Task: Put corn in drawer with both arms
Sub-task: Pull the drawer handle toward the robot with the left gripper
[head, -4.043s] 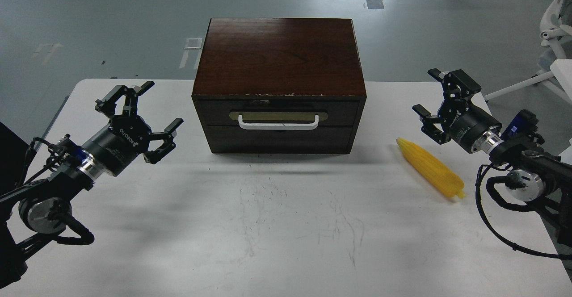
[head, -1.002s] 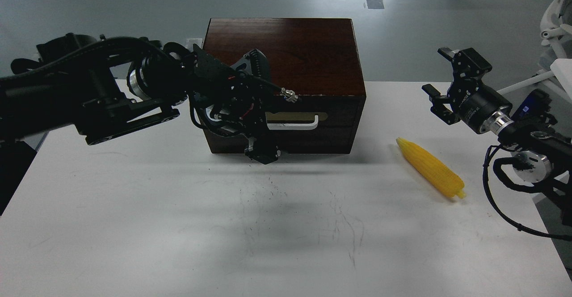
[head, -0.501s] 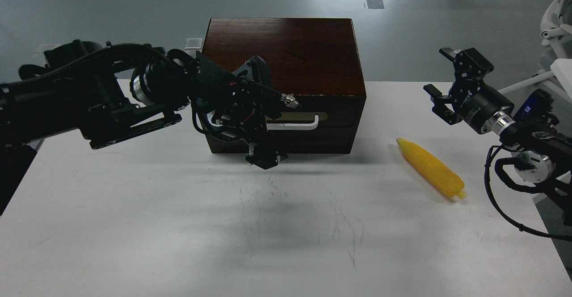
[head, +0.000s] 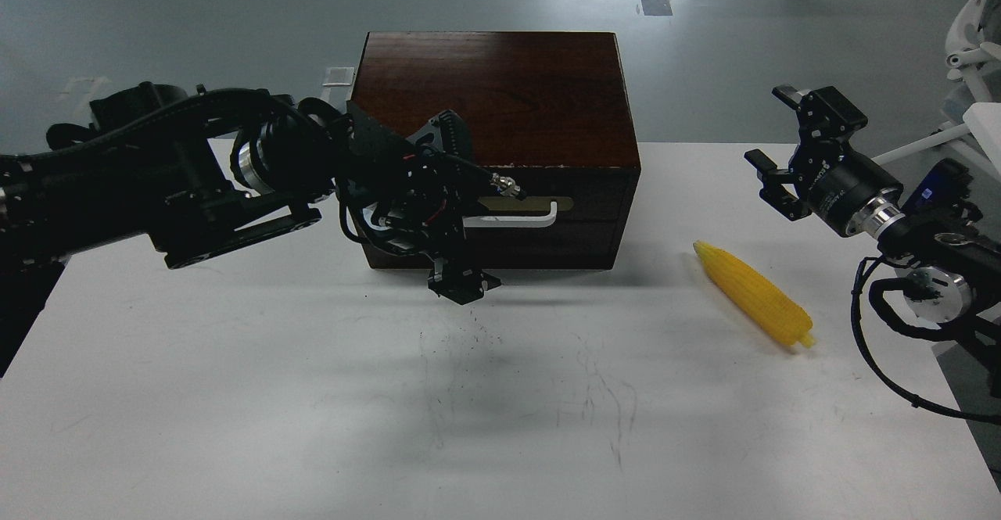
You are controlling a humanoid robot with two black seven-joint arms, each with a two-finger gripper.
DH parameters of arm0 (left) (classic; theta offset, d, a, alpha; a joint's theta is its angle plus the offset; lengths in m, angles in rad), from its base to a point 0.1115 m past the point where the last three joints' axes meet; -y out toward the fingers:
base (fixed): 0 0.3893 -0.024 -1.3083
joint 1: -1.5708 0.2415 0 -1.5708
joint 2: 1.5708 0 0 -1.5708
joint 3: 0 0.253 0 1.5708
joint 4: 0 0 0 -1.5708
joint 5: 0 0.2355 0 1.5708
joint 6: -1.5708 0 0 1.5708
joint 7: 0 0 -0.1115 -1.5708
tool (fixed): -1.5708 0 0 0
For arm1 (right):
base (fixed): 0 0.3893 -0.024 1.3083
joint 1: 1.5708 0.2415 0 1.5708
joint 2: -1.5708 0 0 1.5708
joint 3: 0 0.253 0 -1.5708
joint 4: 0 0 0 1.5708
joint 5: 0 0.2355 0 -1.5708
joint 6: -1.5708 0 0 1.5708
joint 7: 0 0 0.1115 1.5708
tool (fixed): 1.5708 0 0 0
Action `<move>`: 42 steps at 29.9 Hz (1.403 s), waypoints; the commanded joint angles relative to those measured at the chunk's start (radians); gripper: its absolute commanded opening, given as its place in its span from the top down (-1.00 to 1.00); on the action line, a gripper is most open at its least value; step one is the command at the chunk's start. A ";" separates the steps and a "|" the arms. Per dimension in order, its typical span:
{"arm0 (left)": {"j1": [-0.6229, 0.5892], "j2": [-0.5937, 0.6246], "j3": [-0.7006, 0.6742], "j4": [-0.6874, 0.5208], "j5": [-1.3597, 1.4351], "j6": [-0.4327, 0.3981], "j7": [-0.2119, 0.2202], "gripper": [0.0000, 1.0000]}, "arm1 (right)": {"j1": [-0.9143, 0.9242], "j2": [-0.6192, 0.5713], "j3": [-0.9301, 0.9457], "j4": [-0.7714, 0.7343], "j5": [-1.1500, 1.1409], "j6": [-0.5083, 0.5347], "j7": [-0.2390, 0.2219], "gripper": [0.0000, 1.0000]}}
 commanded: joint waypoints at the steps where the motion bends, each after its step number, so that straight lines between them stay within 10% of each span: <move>1: 0.001 -0.001 0.005 -0.013 -0.004 0.000 0.000 -0.98 | 0.000 0.000 0.000 -0.001 0.000 0.000 0.000 -1.00; 42: -0.007 0.122 0.025 -0.355 -0.024 0.000 0.000 -0.98 | -0.006 -0.006 0.000 -0.001 0.000 0.000 0.000 -1.00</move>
